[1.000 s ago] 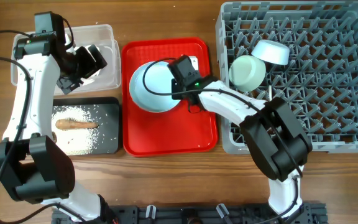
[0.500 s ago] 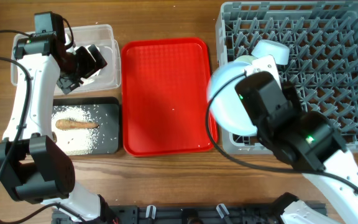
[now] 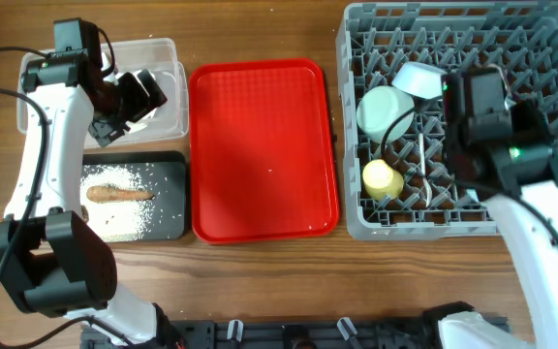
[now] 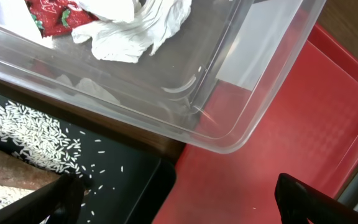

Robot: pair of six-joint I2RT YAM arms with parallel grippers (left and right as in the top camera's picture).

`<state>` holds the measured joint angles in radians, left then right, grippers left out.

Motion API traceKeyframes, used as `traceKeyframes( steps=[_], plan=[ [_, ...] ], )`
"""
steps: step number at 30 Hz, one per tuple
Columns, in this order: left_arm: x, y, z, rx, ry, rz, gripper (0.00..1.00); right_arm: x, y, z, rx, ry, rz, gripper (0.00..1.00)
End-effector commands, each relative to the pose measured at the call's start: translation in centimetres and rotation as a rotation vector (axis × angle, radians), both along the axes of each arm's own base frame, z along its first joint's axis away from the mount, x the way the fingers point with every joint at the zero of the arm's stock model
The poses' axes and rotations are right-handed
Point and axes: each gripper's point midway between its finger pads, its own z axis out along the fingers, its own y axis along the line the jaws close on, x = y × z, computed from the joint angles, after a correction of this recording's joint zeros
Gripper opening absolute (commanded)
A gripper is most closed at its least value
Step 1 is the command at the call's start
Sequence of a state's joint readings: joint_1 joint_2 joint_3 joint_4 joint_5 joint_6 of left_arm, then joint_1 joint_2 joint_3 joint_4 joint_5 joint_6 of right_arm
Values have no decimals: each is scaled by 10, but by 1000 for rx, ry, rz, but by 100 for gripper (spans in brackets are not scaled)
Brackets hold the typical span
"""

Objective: Sort waste into correct bins and load items into the dishwasher rack
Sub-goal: 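Stand the light-blue plate upright in the rack and release it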

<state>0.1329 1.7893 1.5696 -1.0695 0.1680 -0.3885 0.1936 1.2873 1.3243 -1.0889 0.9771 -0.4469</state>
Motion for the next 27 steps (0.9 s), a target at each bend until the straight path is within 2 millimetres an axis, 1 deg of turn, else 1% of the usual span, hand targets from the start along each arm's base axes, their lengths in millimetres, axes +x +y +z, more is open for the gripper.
traceKeyframes(
  steps=[1, 3, 5, 7, 8, 9, 10, 11, 12, 13, 15, 17, 18, 20, 21, 22, 23, 24, 25, 26, 27],
  plan=[
    [0, 3, 2, 3, -6, 17, 100, 27, -1, -34, 11, 106, 11, 4],
    [0, 3, 2, 3, -6, 17, 100, 41, -4, -58, 14, 143, -19, 4],
    [0, 3, 2, 3, -6, 17, 100, 52, 0, -79, 33, 167, -30, 4],
    [0, 3, 2, 3, -6, 17, 100, 56, 4, -95, 69, 194, -25, 4],
    [0, 3, 2, 3, -6, 17, 100, 58, 9, -99, 102, 199, -10, 5],
    [0, 3, 2, 3, -6, 17, 100, 59, 10, -100, 112, 196, -6, 13],
    [0, 3, 2, 3, -6, 17, 100, 59, 10, -100, 113, 192, -5, 28],
    [0, 3, 2, 3, -6, 17, 100, 61, 11, -99, 114, 181, -5, 87],
    [0, 3, 2, 3, -6, 17, 100, 62, 11, -99, 116, 176, -4, 100],
    [0, 3, 2, 3, -6, 17, 100, 64, 12, -100, 126, 171, 0, 100],
    [0, 3, 2, 3, -6, 17, 100, 70, 25, -109, 214, 162, 42, 100],
    [0, 3, 2, 3, -6, 17, 100, 87, 51, -119, 372, 120, 128, 100],
    [0, 3, 2, 3, -6, 17, 100, 97, 62, -119, 431, 85, 167, 100],
    [0, 3, 2, 3, -6, 17, 100, 118, 87, -110, 554, -14, 257, 100],
    [0, 3, 2, 3, -6, 17, 100, 127, 100, -101, 640, -83, 287, 100],
    [0, 3, 2, 3, -6, 17, 100, 136, 123, -87, 810, -190, 297, 100],
    [0, 3, 2, 3, -6, 17, 100, 142, 150, -73, 1023, -271, 302, 100],
    [0, 3, 2, 3, -6, 17, 100, 144, 184, -59, 1284, -306, 306, 100],
    [0, 3, 2, 3, -6, 17, 100, 143, 201, -51, 1414, -303, 307, 100],
    [0, 3, 2, 3, -6, 17, 100, 141, 211, -46, 1513, -302, 281, 100],
    [0, 3, 2, 3, -6, 17, 100, 141, 211, -46, 1544, -309, 241, 100]
  ],
)
